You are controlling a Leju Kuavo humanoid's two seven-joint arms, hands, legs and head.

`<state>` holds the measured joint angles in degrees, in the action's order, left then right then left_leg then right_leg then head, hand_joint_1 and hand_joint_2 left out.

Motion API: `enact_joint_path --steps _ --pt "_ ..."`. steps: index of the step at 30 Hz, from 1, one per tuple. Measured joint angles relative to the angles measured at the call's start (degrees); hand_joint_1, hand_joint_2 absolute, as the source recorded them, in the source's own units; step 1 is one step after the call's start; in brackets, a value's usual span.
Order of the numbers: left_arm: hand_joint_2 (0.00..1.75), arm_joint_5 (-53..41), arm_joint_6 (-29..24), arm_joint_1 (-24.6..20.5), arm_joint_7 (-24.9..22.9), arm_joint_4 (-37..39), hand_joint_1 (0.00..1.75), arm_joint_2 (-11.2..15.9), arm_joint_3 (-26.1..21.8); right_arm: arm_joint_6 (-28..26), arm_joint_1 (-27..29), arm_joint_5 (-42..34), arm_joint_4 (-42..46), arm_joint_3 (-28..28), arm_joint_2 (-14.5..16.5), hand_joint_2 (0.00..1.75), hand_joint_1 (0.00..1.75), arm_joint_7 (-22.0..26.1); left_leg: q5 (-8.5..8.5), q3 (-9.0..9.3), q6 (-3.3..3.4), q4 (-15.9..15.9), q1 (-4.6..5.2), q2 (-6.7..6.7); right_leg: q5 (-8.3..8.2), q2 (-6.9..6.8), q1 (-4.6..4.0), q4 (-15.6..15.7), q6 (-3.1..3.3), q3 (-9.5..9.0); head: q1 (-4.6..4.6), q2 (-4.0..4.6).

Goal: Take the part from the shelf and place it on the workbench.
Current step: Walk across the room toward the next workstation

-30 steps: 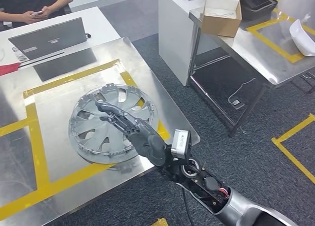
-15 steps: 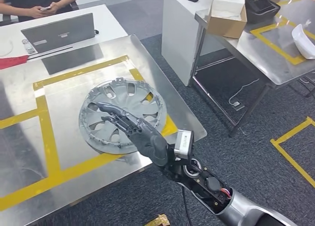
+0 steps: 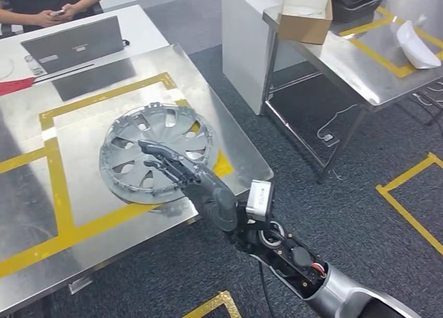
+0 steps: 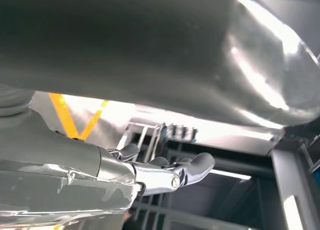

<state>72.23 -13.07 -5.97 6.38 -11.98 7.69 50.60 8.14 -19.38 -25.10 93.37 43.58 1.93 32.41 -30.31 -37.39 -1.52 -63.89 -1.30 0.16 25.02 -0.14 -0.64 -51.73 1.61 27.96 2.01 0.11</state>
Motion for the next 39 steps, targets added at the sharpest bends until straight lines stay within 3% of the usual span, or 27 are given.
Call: enact_joint_path --steps 1,2,3,4,6,8,9,11,13,16,17,18,19,21,23,24,27,28,30,32,33,34,35,37,39 --pt "0.00 0.0 0.0 0.0 0.0 0.0 0.00 0.0 0.0 0.0 0.1 -0.2 0.0 0.0 0.0 0.00 0.00 0.0 -2.10 -1.32 -0.09 -4.1 0.00 0.01 -0.49 -0.03 -0.11 0.0 0.14 0.72 -0.43 0.00" --pt "0.00 0.1 0.0 0.0 0.0 0.0 0.00 0.0 0.0 0.1 0.1 -0.3 -0.1 0.0 0.0 0.00 0.00 0.0 -3.02 -1.99 -0.17 -7.0 0.00 0.01 -0.97 -0.05 -0.22 -0.1 0.21 1.42 -0.67 0.00" --pt "0.00 0.1 0.0 0.0 0.0 0.0 0.00 0.0 0.0 0.1 0.1 -0.5 -0.1 0.0 0.0 0.00 0.00 0.0 -2.59 -1.61 -0.20 -7.8 0.00 0.01 -1.43 -0.05 -0.28 -0.2 0.19 2.12 -0.77 0.00" --pt "0.00 0.1 0.0 0.0 0.0 0.0 0.00 0.0 0.0 0.1 0.1 -0.7 -0.1 0.0 0.0 0.00 0.00 0.0 -1.19 -0.09 -0.18 -6.3 0.00 0.00 -1.85 -0.03 -0.31 -0.3 0.13 2.77 -0.87 0.00" --pt "0.00 0.2 0.0 0.0 0.0 0.0 0.00 0.1 0.0 0.2 0.1 -0.8 -0.1 0.0 0.0 0.00 0.00 0.0 1.81 5.72 -0.01 2.0 0.02 -0.02 -2.45 0.00 -0.36 -0.8 -0.17 3.88 -1.03 0.00" --pt "0.00 0.2 -0.1 -0.2 0.0 0.0 0.00 0.1 0.0 0.3 0.1 -0.8 -0.2 0.0 0.0 0.00 0.00 0.1 2.50 10.23 0.43 9.2 0.23 0.06 -2.82 -0.01 -0.51 -1.6 -0.60 4.65 -0.94 0.00" --pt "0.00 0.2 -0.1 -0.2 0.0 0.0 0.00 0.1 0.0 0.5 0.0 -0.8 -0.2 0.0 0.0 0.00 0.00 0.2 2.31 11.00 0.67 10.7 0.37 0.11 -3.02 -0.03 -0.55 -1.9 -0.87 4.88 -0.86 0.00" --pt "0.00 0.2 -0.2 -0.2 -0.1 0.0 0.00 0.1 0.0 0.7 0.1 -0.9 -0.2 0.0 0.0 0.00 0.00 0.3 2.66 10.64 1.36 11.0 0.40 0.05 -3.26 0.00 -0.46 -2.3 -1.49 5.17 -0.65 0.00" --pt "0.00 0.2 -0.4 -0.2 -0.2 0.0 0.00 0.0 0.0 1.0 0.0 -1.0 -0.2 0.0 0.0 0.00 0.00 0.5 3.50 9.89 2.18 11.1 0.25 -0.18 -0.79 0.14 -0.21 -4.7 -2.25 6.25 -0.59 0.00" --pt "0.00 0.2 -0.6 -0.2 -0.3 0.0 0.00 0.1 0.0 1.2 0.1 -1.0 -0.3 -0.1 0.0 0.00 0.00 0.6 5.04 7.91 2.66 11.1 0.18 -0.54 7.10 0.19 0.45 -15.8 -3.28 9.82 -0.05 0.00" --pt "0.00 0.2 -0.6 -0.2 -0.3 0.0 0.00 0.1 0.0 1.2 0.1 -1.0 -0.4 -0.1 -0.1 0.00 0.00 0.6 5.54 7.22 2.62 11.1 0.18 -0.69 8.32 0.18 0.69 -19.0 -3.53 10.45 0.12 0.00" --pt "0.00 0.2 -0.6 -0.1 -0.4 0.0 0.00 0.1 0.0 1.3 0.1 -1.0 -0.4 -0.1 -0.1 0.00 0.00 0.6 5.99 6.58 2.53 11.0 0.16 -0.88 8.24 0.16 0.91 -20.3 -3.72 10.22 0.26 0.00" --pt "0.00 0.2 -0.6 -0.1 -0.4 0.0 0.00 0.1 0.0 1.3 0.1 -1.0 -0.5 -0.1 -0.1 0.00 0.00 0.6 6.39 6.01 2.40 11.0 0.11 -1.11 7.03 0.09 1.08 -19.3 -3.84 8.87 0.44 0.00" --pt "0.00 0.2 -0.6 -0.1 -0.5 0.0 0.00 0.0 0.0 1.4 0.1 -1.3 -0.6 -0.1 -0.1 0.00 0.00 0.6 7.10 5.25 1.93 11.0 -0.01 -1.56 3.86 -0.71 1.20 -11.3 -3.87 3.18 0.81 0.00" --pt "0.00 0.2 -0.6 -0.1 -0.6 0.0 0.00 0.0 0.0 1.6 0.0 -1.7 -0.6 -0.1 -0.1 0.00 0.00 0.6 7.75 4.98 1.26 11.0 -0.07 -2.13 2.86 -1.74 0.76 -2.8 -3.41 -2.04 1.16 0.00" --pt "0.00 0.1 -0.6 -0.1 -0.7 0.0 0.00 0.0 0.0 1.7 0.0 -1.8 -0.6 -0.1 -0.1 0.00 0.00 0.7 8.09 5.00 0.90 11.1 -0.10 -2.48 2.96 -1.91 0.47 -0.8 -3.06 -3.06 1.28 0.00" --pt "0.00 0.1 -0.6 -0.1 -1.0 0.0 0.00 -0.1 0.0 1.8 0.0 -1.8 -0.6 -0.1 -0.1 0.00 0.00 0.7 8.55 4.88 -0.14 11.5 -0.34 -3.21 1.50 -0.97 0.19 0.8 -1.49 -2.68 0.82 0.00" --pt "0.00 0.0 -0.6 -0.1 -1.0 0.0 0.00 -0.1 0.0 1.8 0.0 -1.8 -0.6 -0.1 -0.1 0.00 0.00 0.7 7.33 4.34 -0.29 10.5 -0.41 -2.82 0.75 -0.69 0.28 1.3 -0.86 -2.33 0.52 0.00" --pt "0.00 0.0 -0.6 -0.1 -1.1 0.0 0.00 -0.1 0.0 1.8 0.1 -1.8 -0.6 -0.1 -0.1 0.00 0.00 0.7 2.18 1.93 -0.30 4.2 -0.49 -1.37 -0.51 -0.14 0.31 1.7 0.03 -1.25 -0.28 0.00" --pt "0.00 0.0 -0.6 0.0 -1.2 0.0 0.00 -0.2 0.0 1.8 0.3 -1.8 -0.7 -0.1 -0.1 0.00 0.00 0.6 -2.22 -0.65 -0.40 -4.0 -0.49 -0.60 -1.45 0.60 0.17 1.5 0.30 0.21 -0.98 0.00" --pt "0.00 0.0 -0.7 0.0 -1.2 0.0 0.00 -0.2 0.0 1.8 0.4 -1.8 -0.7 -0.1 -0.2 0.00 0.00 0.6 -2.62 -0.90 -0.49 -6.1 -0.52 -0.48 -1.88 1.06 0.13 1.3 0.22 0.90 -1.10 0.00" --pt "0.00 0.0 -0.7 0.0 -1.2 0.0 0.00 -0.2 0.0 1.8 0.5 -1.7 -0.8 -0.1 -0.2 0.00 0.00 0.6 -1.83 -0.03 -0.56 -5.8 -0.56 -0.45 -2.28 1.54 0.13 1.1 0.05 1.55 -1.18 0.00" --pt "0.00 0.0 -0.6 0.0 -1.2 0.0 0.00 -0.2 0.0 1.8 0.6 -1.7 -0.8 -0.1 -0.2 0.00 0.00 0.6 -0.27 1.98 -0.64 -3.1 -0.65 -0.35 -2.60 2.03 0.20 0.9 -0.16 2.15 -1.23 0.00" --pt "0.00 -0.1 -0.6 -0.1 -1.2 0.0 0.00 -0.2 0.0 1.8 0.6 -1.7 -0.8 -0.2 -0.2 0.00 0.00 0.6 2.26 7.53 -0.82 5.5 -1.00 1.12 -2.96 3.00 0.24 -0.2 -0.71 3.47 -1.41 0.00" --pt "0.00 -0.2 -0.5 -0.1 -1.2 0.0 0.00 -0.3 0.0 1.8 0.6 -1.6 -0.8 -0.2 -0.2 0.00 0.00 0.6 2.73 10.21 -0.54 10.1 -1.17 2.77 -3.17 3.93 0.12 -1.6 -1.25 4.67 -1.19 0.00"
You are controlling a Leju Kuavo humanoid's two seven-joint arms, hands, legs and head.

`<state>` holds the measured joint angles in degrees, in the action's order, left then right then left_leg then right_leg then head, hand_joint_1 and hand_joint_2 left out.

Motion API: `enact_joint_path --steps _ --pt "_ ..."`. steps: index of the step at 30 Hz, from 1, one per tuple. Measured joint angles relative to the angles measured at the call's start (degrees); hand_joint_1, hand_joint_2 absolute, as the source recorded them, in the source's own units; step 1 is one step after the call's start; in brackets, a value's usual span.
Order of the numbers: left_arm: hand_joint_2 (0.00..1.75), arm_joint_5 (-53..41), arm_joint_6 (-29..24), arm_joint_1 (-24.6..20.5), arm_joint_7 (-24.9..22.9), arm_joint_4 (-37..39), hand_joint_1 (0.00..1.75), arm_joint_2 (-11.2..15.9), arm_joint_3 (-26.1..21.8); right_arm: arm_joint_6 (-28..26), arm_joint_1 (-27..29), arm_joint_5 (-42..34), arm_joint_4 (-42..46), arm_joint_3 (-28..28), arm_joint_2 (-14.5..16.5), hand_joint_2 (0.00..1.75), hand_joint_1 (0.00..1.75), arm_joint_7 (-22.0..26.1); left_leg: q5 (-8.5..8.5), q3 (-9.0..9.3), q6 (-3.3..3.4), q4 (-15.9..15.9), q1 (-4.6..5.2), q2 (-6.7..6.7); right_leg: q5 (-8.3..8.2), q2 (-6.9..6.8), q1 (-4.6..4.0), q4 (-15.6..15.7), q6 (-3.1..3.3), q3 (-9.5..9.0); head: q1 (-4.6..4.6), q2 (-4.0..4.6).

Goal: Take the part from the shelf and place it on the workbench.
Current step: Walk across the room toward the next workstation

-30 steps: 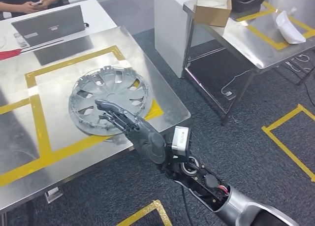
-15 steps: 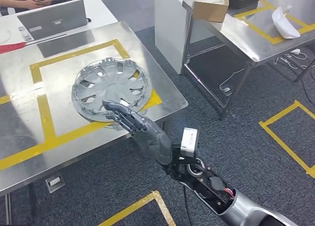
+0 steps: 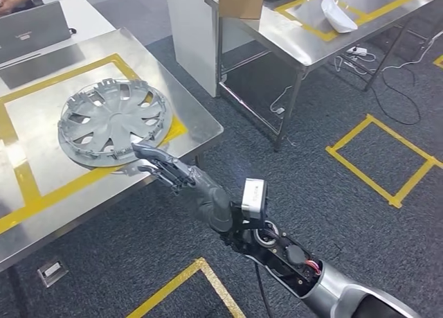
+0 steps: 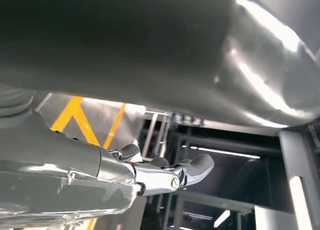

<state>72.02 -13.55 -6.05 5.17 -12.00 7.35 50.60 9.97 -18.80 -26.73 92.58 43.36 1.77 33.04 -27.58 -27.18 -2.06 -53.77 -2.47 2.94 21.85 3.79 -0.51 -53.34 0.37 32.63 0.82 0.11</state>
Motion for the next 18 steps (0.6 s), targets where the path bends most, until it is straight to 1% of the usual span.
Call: enact_joint_path --steps 1,2,3,4,5,6,7,8,9,10,11,12,13,14,15,16,17,18 --pt "0.00 0.0 0.0 0.0 0.0 0.0 0.00 0.0 0.0 0.0 0.0 0.0 0.0 0.0 0.0 0.00 0.00 0.0 -0.18 -0.09 0.33 0.0 0.15 0.18 -0.15 0.47 -0.01 -0.5 -0.26 0.49 0.26 0.00" --pt "0.00 0.0 0.0 0.0 -0.1 0.0 0.00 -0.1 0.0 0.0 0.1 0.0 0.0 -0.1 0.0 0.00 0.00 0.0 -0.13 -0.51 0.67 -0.4 0.23 -0.20 -0.30 0.92 0.09 -0.9 -0.53 0.82 0.60 0.00" --pt "0.00 -0.1 0.0 0.0 -0.1 0.0 0.00 -0.1 0.0 -0.1 0.2 0.0 0.0 -0.1 0.0 0.00 0.00 -0.1 -0.06 -0.78 1.03 -0.5 0.32 -0.74 0.04 0.74 0.18 -1.4 -0.78 1.27 0.75 0.00" --pt "0.00 -0.1 0.0 -0.1 -0.2 0.0 0.00 -0.2 0.0 -0.1 0.3 0.1 0.0 -0.2 -0.1 0.00 0.00 -0.2 0.21 -1.14 1.51 -0.6 0.42 -1.34 1.19 0.04 0.28 -2.6 -1.07 1.89 1.05 0.00" --pt "0.00 -0.1 0.0 -0.1 -0.2 0.0 0.00 -0.2 0.0 -0.2 0.4 0.1 0.0 -0.3 -0.1 0.00 0.00 -0.2 0.57 -1.58 2.02 -0.6 0.49 -1.98 3.23 -0.96 0.35 -5.0 -1.32 2.88 1.30 0.00" --pt "0.00 -0.2 0.0 -0.1 -0.2 0.0 0.00 -0.2 0.1 -0.3 0.4 0.2 0.0 -0.3 -0.1 0.00 0.00 -0.3 0.94 -2.06 2.45 -0.6 0.63 -2.59 5.94 -2.12 0.41 -8.5 -1.56 4.13 1.56 0.00" --pt "0.00 -0.2 0.0 0.0 -0.3 0.0 0.00 -0.1 0.1 -0.4 0.5 0.3 0.1 -0.3 -0.1 0.00 0.00 -0.4 1.33 -2.63 2.75 -0.6 0.77 -3.20 8.62 -2.80 0.49 -12.8 -1.75 5.50 1.81 0.00" --pt "0.00 -0.2 0.1 0.0 -0.4 0.0 0.00 -0.1 0.2 -0.6 0.6 0.4 0.1 -0.4 -0.2 0.00 0.00 -0.4 1.71 -3.19 2.88 -0.6 0.88 -3.84 10.53 -3.10 0.58 -16.7 -1.89 6.59 1.89 0.00" --pt "0.00 -0.3 0.1 0.1 -0.5 0.0 0.00 0.0 0.2 -0.6 0.8 0.5 0.1 -0.4 -0.2 0.00 0.00 -0.5 2.08 -3.74 2.91 -0.6 0.95 -4.47 11.26 -3.22 0.65 -19.1 -1.95 6.91 1.97 0.00" --pt "0.00 -0.3 0.2 0.1 -0.5 0.0 0.00 0.0 0.3 -0.6 0.9 0.7 0.1 -0.4 -0.3 0.00 0.00 -0.5 2.43 -4.24 2.86 -0.6 0.98 -5.08 10.84 -3.32 0.68 -19.4 -1.93 6.13 2.07 0.00" --pt "0.00 -0.3 0.2 0.1 -0.6 0.0 0.00 0.0 0.3 -0.7 0.9 0.8 0.1 -0.4 -0.3 0.00 0.00 -0.6 2.74 -4.64 2.79 -0.7 1.00 -5.65 9.48 -3.51 0.67 -17.1 -1.82 4.08 2.22 0.00" --pt "0.00 -0.3 0.3 0.1 -0.6 0.0 0.00 0.0 0.3 -0.7 0.9 0.8 0.2 -0.4 -0.3 0.00 0.00 -0.6 3.02 -4.91 2.68 -0.7 1.01 -6.16 7.85 -4.03 0.61 -13.1 -1.62 1.07 2.41 0.00" --pt "0.00 -0.4 0.3 0.0 -0.6 0.0 0.00 -0.1 0.4 -0.7 0.9 0.8 0.3 -0.4 -0.3 0.00 0.00 -0.6 3.26 -5.06 2.51 -0.7 1.04 -6.63 6.88 -5.14 0.43 -8.1 -1.39 -2.27 2.60 0.00" --pt "0.00 -0.4 0.3 0.0 -0.6 0.0 0.00 -0.1 0.4 -0.7 0.8 0.8 0.4 -0.4 -0.3 0.00 0.00 -0.6 3.51 -5.10 2.26 -0.6 1.06 -7.09 6.37 -6.18 0.12 -3.9 -1.15 -4.99 2.77 0.00" --pt "0.00 -0.4 0.3 0.0 -0.6 0.0 0.00 -0.2 0.5 -0.7 0.7 0.8 0.5 -0.4 -0.3 0.00 0.00 -0.6 3.78 -5.06 1.95 -0.6 1.07 -7.57 6.28 -6.95 -0.19 -1.1 -0.89 -6.58 2.90 0.00" --pt "0.00 -0.5 0.4 0.0 -0.6 0.0 0.00 -0.2 0.5 -0.7 0.7 0.8 0.6 -0.4 -0.4 0.00 0.00 -0.6 4.09 -5.01 1.61 -0.5 1.07 -8.09 6.42 -7.23 -0.48 0.3 -0.64 -7.13 3.02 0.00" --pt "0.00 -0.5 0.4 0.0 -0.6 0.0 0.00 -0.2 0.6 -0.8 0.7 0.8 0.7 -0.5 -0.4 0.00 0.00 -0.7 4.44 -4.92 1.24 -0.3 1.05 -8.63 6.07 -6.75 -0.66 0.6 -0.32 -6.92 3.08 0.00" --pt "0.00 -0.5 0.4 -0.1 -0.6 0.0 0.00 -0.2 0.7 -0.8 0.8 0.8 0.8 -0.5 -0.4 0.00 0.00 -0.7 4.48 -4.92 0.85 -0.3 1.01 -8.64 5.55 -6.22 -0.51 0.8 0.07 -6.59 3.05 0.00"
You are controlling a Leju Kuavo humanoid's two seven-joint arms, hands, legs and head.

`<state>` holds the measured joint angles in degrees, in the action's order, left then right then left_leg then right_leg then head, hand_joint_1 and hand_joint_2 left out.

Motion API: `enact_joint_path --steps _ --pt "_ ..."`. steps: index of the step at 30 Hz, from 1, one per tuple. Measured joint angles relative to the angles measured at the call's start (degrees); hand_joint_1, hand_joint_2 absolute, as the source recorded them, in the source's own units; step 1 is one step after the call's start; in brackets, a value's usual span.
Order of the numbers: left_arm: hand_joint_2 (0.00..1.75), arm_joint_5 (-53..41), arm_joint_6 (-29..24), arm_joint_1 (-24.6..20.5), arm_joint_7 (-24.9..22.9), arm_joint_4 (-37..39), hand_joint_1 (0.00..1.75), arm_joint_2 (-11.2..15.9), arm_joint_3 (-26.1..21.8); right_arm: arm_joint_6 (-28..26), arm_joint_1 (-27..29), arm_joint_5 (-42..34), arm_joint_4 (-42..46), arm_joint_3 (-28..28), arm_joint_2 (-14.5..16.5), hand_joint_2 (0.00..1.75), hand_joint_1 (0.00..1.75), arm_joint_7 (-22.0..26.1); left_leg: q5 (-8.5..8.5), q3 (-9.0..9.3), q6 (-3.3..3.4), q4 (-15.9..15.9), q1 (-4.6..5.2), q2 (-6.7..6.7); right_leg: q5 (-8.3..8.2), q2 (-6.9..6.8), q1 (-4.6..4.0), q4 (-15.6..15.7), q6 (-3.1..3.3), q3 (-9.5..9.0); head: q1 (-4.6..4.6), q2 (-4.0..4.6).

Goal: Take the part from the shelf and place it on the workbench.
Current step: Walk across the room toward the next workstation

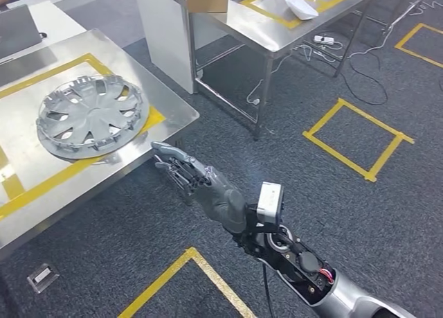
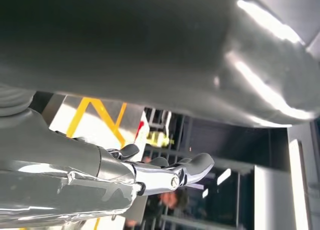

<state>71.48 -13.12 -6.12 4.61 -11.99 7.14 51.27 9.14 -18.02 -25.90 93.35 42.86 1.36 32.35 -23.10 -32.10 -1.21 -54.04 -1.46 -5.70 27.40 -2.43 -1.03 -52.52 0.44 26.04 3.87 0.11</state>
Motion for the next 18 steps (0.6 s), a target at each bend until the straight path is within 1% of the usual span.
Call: enact_joint_path --steps 1,2,3,4,5,6,7,8,9,10,11,12,13,15,16,17,18 --pt "0.00 0.0 0.0 0.0 0.0 0.0 0.00 0.0 0.1 0.0 0.0 0.0 0.0 0.0 0.0 0.00 0.00 0.0 -0.65 -0.27 -0.31 -0.6 -0.01 0.71 -0.55 0.52 0.16 0.3 0.43 0.36 -0.08 0.00" --pt "0.00 -0.1 0.0 0.0 0.0 0.0 0.00 0.1 0.1 -0.1 0.0 0.0 0.1 -0.1 0.0 0.00 0.00 -0.1 -2.20 -0.96 -0.52 -2.2 0.02 1.92 -1.16 0.95 0.32 0.5 0.91 0.83 -0.38 0.00" --pt "0.00 -0.1 0.0 0.0 0.0 0.0 0.00 0.1 0.2 -0.1 0.0 0.0 0.1 -0.1 0.0 0.00 0.00 -0.1 -4.63 -2.15 -0.60 -5.2 0.04 3.43 -1.73 1.37 0.44 0.7 1.30 1.36 -0.88 0.00" --pt "0.00 -0.1 0.0 0.1 0.0 0.0 0.00 0.1 0.2 -0.2 0.0 0.0 0.1 -0.1 -0.1 0.00 0.00 -0.1 -7.42 -3.64 -0.57 -9.2 0.08 4.59 -2.20 1.88 0.32 0.7 1.62 2.05 -1.35 0.00" --pt "0.00 -0.1 0.0 0.1 0.0 0.0 0.00 0.1 0.2 -0.2 0.0 0.0 0.1 -0.2 -0.1 0.00 0.00 -0.1 -9.72 -5.03 -0.53 -13.3 0.11 5.17 -2.68 2.43 0.18 0.6 1.83 2.74 -1.82 0.00" --pt "0.00 -0.1 0.0 0.2 0.0 0.0 0.00 0.2 0.3 -0.2 0.1 0.0 0.1 -0.2 -0.1 0.00 0.00 -0.2 -10.91 -5.81 -0.48 -16.3 0.13 5.39 -3.15 3.09 0.04 0.5 1.90 3.35 -2.16 0.00" --pt "0.00 -0.1 0.0 0.2 0.0 0.0 0.00 0.2 0.3 -0.2 0.1 0.0 0.1 -0.2 -0.1 0.00 0.00 -0.2 -10.82 -5.65 -0.41 -17.3 0.15 5.45 -3.60 3.76 -0.06 0.4 1.92 3.95 -2.35 0.00" --pt "0.00 -0.1 0.0 0.2 0.0 0.0 0.00 0.2 0.4 -0.2 0.1 0.0 0.1 -0.2 -0.1 0.00 0.00 -0.2 -9.59 -4.37 -0.29 -15.9 0.16 5.51 -3.99 4.44 -0.10 0.1 1.86 4.52 -2.50 0.00" --pt "0.00 -0.1 0.0 0.2 0.0 0.0 0.00 0.2 0.5 -0.2 0.1 0.0 0.1 -0.2 -0.1 0.00 0.00 -0.2 -7.80 -2.07 -0.09 -12.5 0.16 5.75 -4.30 5.10 -0.11 -0.2 1.76 5.06 -2.61 0.00" --pt "0.00 -0.1 0.0 0.2 0.0 0.0 0.00 0.3 0.5 -0.2 0.1 0.1 0.1 -0.2 -0.2 0.00 0.00 -0.2 -6.40 0.71 0.22 -8.0 0.18 6.60 -4.52 5.67 -0.11 -0.6 1.63 5.69 -2.70 0.00" --pt "0.00 -0.1 0.1 0.1 0.0 0.0 0.00 0.4 0.6 -0.2 0.1 0.1 0.1 -0.2 -0.2 0.00 0.00 -0.2 -5.49 3.06 0.48 -4.0 0.19 7.46 -4.70 6.20 -0.16 -1.1 1.44 6.29 -2.72 0.00" --pt "0.00 -0.2 0.1 0.1 0.0 0.0 0.00 0.4 0.6 -0.2 0.1 0.2 0.1 -0.3 -0.2 0.00 0.00 -0.2 -5.12 4.59 0.70 -1.3 0.25 8.20 -4.91 6.63 -0.17 -1.5 1.19 6.76 -2.68 0.00" --pt "0.00 -0.2 0.1 0.0 0.0 0.0 0.00 0.5 0.6 -0.2 0.1 0.2 0.1 -0.3 -0.2 0.00 0.00 -0.2 -5.17 5.24 0.87 0.1 0.34 8.62 -5.15 7.00 -0.17 -1.7 0.91 7.12 -2.67 0.00" --pt "0.00 -0.2 0.1 0.0 0.0 0.0 0.00 0.3 0.6 -0.3 0.1 0.2 0.2 -0.3 -0.3 0.00 0.00 -0.1 -4.84 5.07 1.26 0.4 0.34 7.76 -5.62 7.74 -0.16 -2.0 0.30 7.52 -2.54 0.00" --pt "0.00 -0.1 0.1 -0.1 0.0 0.0 0.00 0.3 0.7 -0.3 0.1 0.2 0.2 -0.4 -0.3 0.00 0.00 -0.1 -4.54 4.94 1.57 0.5 0.22 7.17 -5.15 7.38 -0.20 -2.5 -0.01 7.88 -2.51 0.00" --pt "0.00 -0.1 0.1 -0.1 0.0 0.0 0.00 0.2 0.7 -0.3 0.1 0.2 0.2 -0.4 -0.4 0.00 0.00 -0.1 -4.21 4.73 1.92 0.7 0.08 6.56 -3.88 6.60 -0.18 -4.0 -0.34 8.59 -2.26 0.00" --pt "0.00 0.0 0.1 0.0 0.1 0.0 0.00 0.1 0.7 -0.3 0.1 0.2 0.2 -0.5 -0.5 0.00 0.00 -0.1 -3.87 4.41 2.17 0.8 -0.07 5.90 -1.77 5.48 -0.03 -6.8 -0.70 9.73 -2.00 0.00"
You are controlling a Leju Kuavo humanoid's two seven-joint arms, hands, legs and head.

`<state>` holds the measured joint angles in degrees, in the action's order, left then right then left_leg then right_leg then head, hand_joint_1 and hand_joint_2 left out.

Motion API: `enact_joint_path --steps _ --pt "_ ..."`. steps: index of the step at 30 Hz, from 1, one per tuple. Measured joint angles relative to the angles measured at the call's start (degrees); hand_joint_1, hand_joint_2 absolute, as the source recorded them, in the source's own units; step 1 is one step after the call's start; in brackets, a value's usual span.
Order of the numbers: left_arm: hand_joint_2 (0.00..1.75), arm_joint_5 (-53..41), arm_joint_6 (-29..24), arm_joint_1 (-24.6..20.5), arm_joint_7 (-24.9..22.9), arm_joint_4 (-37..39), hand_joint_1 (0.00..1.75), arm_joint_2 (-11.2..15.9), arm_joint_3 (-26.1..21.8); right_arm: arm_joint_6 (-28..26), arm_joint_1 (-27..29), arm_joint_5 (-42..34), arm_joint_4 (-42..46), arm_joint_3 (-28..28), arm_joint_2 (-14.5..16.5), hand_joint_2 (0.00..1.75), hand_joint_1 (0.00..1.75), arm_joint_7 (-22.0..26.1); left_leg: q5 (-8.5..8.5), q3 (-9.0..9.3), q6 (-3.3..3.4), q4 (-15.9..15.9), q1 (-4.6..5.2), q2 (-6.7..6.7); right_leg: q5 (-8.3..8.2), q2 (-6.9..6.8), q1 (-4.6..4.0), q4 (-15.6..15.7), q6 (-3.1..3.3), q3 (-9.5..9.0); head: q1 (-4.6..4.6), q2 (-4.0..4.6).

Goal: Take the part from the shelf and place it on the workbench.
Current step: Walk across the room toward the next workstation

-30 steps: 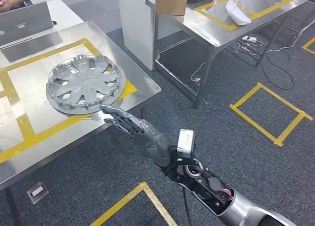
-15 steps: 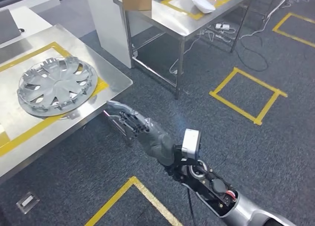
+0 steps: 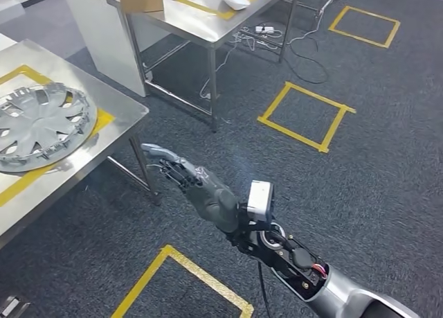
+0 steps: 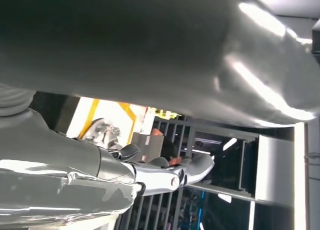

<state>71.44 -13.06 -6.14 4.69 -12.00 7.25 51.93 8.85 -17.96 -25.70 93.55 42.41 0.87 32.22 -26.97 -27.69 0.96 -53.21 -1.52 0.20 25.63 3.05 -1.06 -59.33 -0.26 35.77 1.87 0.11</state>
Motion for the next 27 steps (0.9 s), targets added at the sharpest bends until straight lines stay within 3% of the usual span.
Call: enact_joint_path --steps 2,3,4,5,6,8,10,12,14,15,17,18,19,20,21,24,25,27 --pt "0.00 0.0 0.0 0.1 0.1 0.0 0.00 0.1 0.0 0.0 0.0 0.0 0.0 0.0 -0.1 0.00 0.00 0.0 0.53 -0.74 0.15 0.0 0.05 -1.21 4.87 -1.84 0.62 -8.1 -0.77 2.88 0.52 0.00" --pt "0.00 0.1 0.0 0.1 0.1 0.0 0.00 0.1 0.0 0.0 0.1 0.0 0.0 0.0 -0.1 0.00 0.00 0.0 0.78 -1.12 0.06 0.0 0.03 -1.84 6.24 -2.21 1.02 -11.4 -1.13 3.83 0.66 0.00" --pt "0.00 0.1 0.0 0.2 0.1 0.0 0.00 0.1 0.0 0.0 0.1 0.0 0.0 -0.1 -0.1 0.00 0.00 0.0 1.01 -1.45 -0.10 -0.1 -0.06 -2.46 6.42 -2.45 1.41 -12.9 -1.49 3.84 0.74 0.00" --pt "0.00 0.1 0.0 0.2 0.1 0.0 0.00 0.1 0.0 0.0 0.2 0.0 0.0 -0.1 -0.2 0.00 0.00 0.0 1.21 -1.71 -0.30 -0.1 -0.20 -3.07 5.52 -2.70 1.79 -11.9 -1.84 2.63 0.86 0.00" --pt "0.00 0.2 0.0 0.2 0.1 0.0 0.00 0.0 0.0 0.0 0.3 0.0 0.0 -0.1 -0.2 0.00 0.00 0.0 1.35 -1.88 -0.52 -0.1 -0.38 -3.63 3.90 -3.13 2.13 -8.7 -2.17 0.29 0.98 0.00" --pt "0.00 0.2 -0.1 0.1 0.1 0.0 0.00 0.0 0.0 0.0 0.3 0.0 0.0 -0.2 -0.2 0.00 0.00 0.0 1.60 -2.01 -1.13 -0.2 -0.58 -4.60 1.43 -4.79 2.26 0.3 -2.55 -5.25 1.39 0.00" --pt "0.00 0.3 -0.1 0.1 0.1 0.0 0.00 0.1 0.0 0.0 0.2 0.0 0.1 -0.3 -0.2 0.00 0.00 0.1 1.95 -2.05 -1.93 -0.2 -0.52 -5.44 0.90 -5.73 1.80 4.9 -2.08 -7.52 1.70 0.00" --pt "0.00 0.3 -0.2 -0.1 0.1 0.0 0.00 0.0 0.0 0.0 0.3 0.0 0.1 -0.3 -0.2 0.00 0.00 0.2 2.33 -2.03 -2.77 0.0 -0.50 -6.27 0.66 -5.00 1.50 5.2 -0.98 -7.08 1.57 0.00" --pt "0.00 0.3 -0.2 -0.2 0.1 0.0 0.00 0.0 0.0 0.0 0.3 0.0 0.1 -0.3 -0.2 0.00 0.00 0.2 1.03 -2.64 -3.35 -1.3 -0.67 -4.90 0.06 -4.05 1.60 5.5 0.18 -6.57 1.06 0.00" --pt "0.00 0.3 -0.2 -0.2 0.1 0.0 0.00 0.0 0.0 0.0 0.3 0.0 0.1 -0.3 -0.2 0.00 0.00 0.2 -0.83 -3.76 -3.43 -3.8 -0.73 -3.48 -0.32 -3.64 1.64 5.6 0.77 -6.27 0.59 0.00" --pt "0.00 0.2 -0.2 -0.1 0.1 0.0 0.00 0.1 0.0 -0.1 0.3 0.0 0.1 -0.3 -0.2 0.00 0.00 0.2 -5.50 -7.38 -3.20 -12.2 -0.55 -1.07 -0.91 -2.71 1.35 5.7 1.65 -5.39 -0.31 0.00" --pt "0.00 0.2 -0.2 0.0 0.1 0.0 0.00 0.1 0.0 -0.1 0.4 0.0 0.0 -0.3 -0.2 0.00 0.00 0.2 -7.02 -9.05 -3.06 -16.1 -0.39 -0.67 -1.20 -2.16 1.12 5.7 1.93 -5.01 -0.61 0.00" --pt "0.00 0.3 -0.2 0.1 0.1 0.0 0.00 0.1 0.0 -0.1 0.5 0.0 -0.1 -0.4 -0.3 0.00 0.00 0.2 -7.32 -9.84 -2.88 -18.1 -0.22 -0.54 -1.46 -1.49 0.90 5.7 2.09 -4.71 -0.75 0.00" --pt "0.00 0.3 -0.2 0.2 0.1 0.0 0.00 0.1 0.0 -0.1 0.6 0.0 -0.2 -0.4 -0.3 0.00 0.00 0.3 -6.47 -9.55 -2.61 -17.9 -0.08 -0.47 -1.71 -0.77 0.70 5.6 2.16 -4.48 -0.85 0.00" --pt "0.00 0.4 -0.2 0.2 0.1 0.0 0.00 0.1 0.0 -0.1 0.7 0.0 -0.3 -0.4 -0.3 0.00 0.00 0.3 -4.65 -8.00 -2.24 -15.1 0.05 -0.27 -1.93 -0.05 0.52 5.6 2.14 -4.33 -0.92 0.00" --pt "0.00 0.8 -0.2 0.2 0.1 0.0 0.00 0.3 0.0 -0.2 0.9 -0.2 -0.3 -0.7 -0.4 0.00 0.00 0.8 0.08 -1.52 -1.08 -2.9 0.47 2.13 -2.43 1.76 0.19 5.4 1.84 -3.92 -0.97 0.00" --pt "0.00 0.9 -0.2 0.1 0.1 0.0 0.00 0.4 0.0 -0.2 0.9 -0.2 -0.3 -0.8 -0.4 0.00 0.00 0.9 0.43 -0.56 -1.00 -1.0 0.57 2.73 -2.56 2.23 0.16 5.3 1.65 -3.74 -0.96 0.00" --pt "0.00 1.0 -0.2 0.0 0.1 0.0 0.00 0.3 0.0 -0.2 0.9 -0.3 -0.3 -0.9 -0.5 0.00 0.00 1.0 0.59 -0.39 -1.05 -0.1 0.57 2.31 -2.92 3.20 0.16 5.2 1.09 -3.36 -0.81 0.00"
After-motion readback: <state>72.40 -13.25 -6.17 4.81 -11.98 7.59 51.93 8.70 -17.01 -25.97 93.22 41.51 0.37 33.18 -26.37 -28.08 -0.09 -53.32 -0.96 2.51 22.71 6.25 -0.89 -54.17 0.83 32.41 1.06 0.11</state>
